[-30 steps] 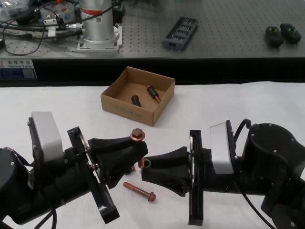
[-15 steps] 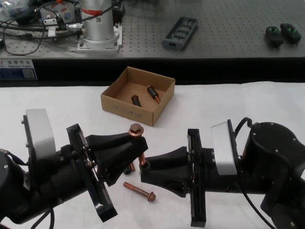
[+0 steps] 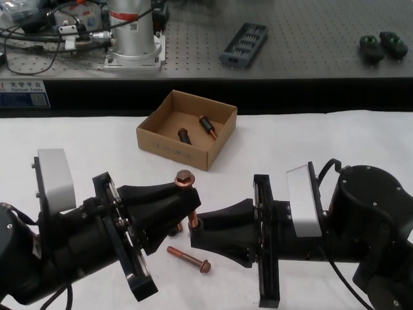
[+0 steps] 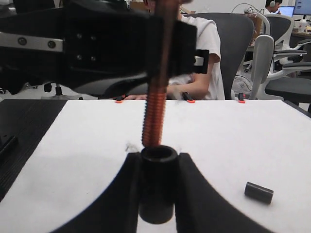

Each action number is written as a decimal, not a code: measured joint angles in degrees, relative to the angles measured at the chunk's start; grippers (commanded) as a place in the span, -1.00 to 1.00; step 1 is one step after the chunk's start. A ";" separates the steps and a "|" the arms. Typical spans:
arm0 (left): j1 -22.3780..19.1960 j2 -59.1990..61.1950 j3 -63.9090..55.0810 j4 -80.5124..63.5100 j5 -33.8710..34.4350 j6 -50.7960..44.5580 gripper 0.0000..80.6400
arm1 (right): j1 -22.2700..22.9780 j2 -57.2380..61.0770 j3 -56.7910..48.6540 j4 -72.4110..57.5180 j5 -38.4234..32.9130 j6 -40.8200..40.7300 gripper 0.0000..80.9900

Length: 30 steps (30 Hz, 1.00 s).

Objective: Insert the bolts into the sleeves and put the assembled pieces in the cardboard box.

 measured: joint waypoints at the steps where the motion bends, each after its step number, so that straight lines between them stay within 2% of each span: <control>1: 0.00 0.00 0.00 -0.01 0.00 0.00 -0.98 | 0.00 0.00 0.00 0.00 -0.09 0.00 -0.84; 8: -1.74 0.00 0.00 2.34 0.00 0.54 -0.98 | 0.00 0.00 0.00 1.31 -0.40 0.00 -0.84; 30: -2.03 -0.68 -0.59 11.13 0.93 13.28 -0.98 | 0.00 0.62 0.29 4.22 0.46 0.51 -0.84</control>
